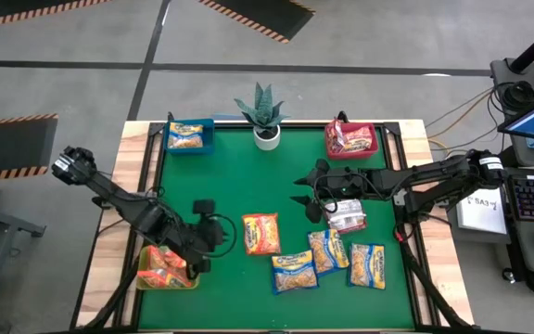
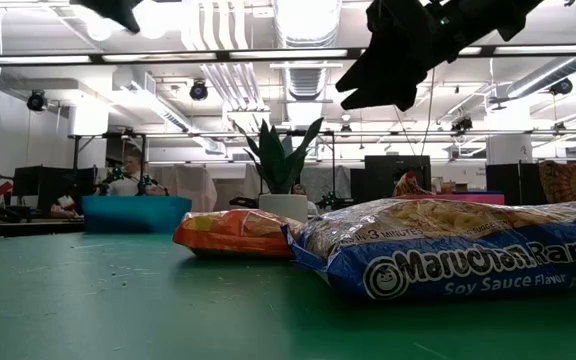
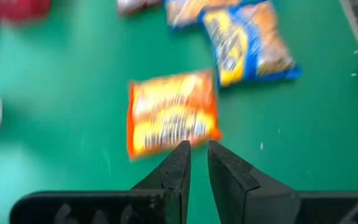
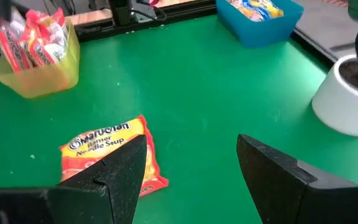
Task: Sort Maruchan noodles
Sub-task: Put the red noodle pack into the pink bin
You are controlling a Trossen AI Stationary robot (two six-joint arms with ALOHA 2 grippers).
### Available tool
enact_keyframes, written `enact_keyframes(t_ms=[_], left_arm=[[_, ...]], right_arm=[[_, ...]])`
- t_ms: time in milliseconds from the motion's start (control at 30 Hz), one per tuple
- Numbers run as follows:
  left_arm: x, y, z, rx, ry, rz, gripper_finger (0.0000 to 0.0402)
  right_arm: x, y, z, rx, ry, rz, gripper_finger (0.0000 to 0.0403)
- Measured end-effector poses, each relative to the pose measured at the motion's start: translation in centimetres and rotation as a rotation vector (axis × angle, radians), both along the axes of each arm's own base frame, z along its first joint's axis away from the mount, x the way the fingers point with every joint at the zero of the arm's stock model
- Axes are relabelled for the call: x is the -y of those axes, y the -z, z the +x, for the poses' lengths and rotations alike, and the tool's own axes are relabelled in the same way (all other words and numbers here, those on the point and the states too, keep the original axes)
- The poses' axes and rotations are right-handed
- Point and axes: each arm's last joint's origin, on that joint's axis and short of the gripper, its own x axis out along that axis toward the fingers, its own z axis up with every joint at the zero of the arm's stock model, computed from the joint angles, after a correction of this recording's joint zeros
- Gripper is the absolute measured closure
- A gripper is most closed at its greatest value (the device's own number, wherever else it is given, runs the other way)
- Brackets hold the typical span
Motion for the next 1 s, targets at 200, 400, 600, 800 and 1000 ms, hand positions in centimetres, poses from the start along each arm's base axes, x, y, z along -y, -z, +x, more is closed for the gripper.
enact_keyframes(t_ms=[200, 400, 600, 800, 1000], left_arm=[[-1.0, 1.5, 1.6, 0.072, 0.151, 0.113, 0.0363], [-3.5, 3.6, 1.8, -0.011, 0.142, 0.180, 0.0364], [-5.9, 4.5, 2.0, -0.032, 0.137, 0.204, 0.0364], [-7.9, 4.9, 2.8, -0.005, 0.147, 0.215, 0.0364], [-9.0, 5.3, 3.3, 0.047, 0.155, 0.263, 0.0364]], right_arm=[[-0.2, 1.0, -0.6, -0.092, 0.066, 0.225, 0.0174], [-0.8, 3.4, -2.9, -0.431, 0.172, 0.490, 0.0196], [-0.7, 5.1, -6.6, -0.801, 0.479, 0.598, 0.0226], [-0.6, 5.5, -9.0, -1.008, 0.681, 0.599, 0.0259], [-0.6, 7.4, -8.9, -0.937, 0.667, 0.631, 0.0303]])
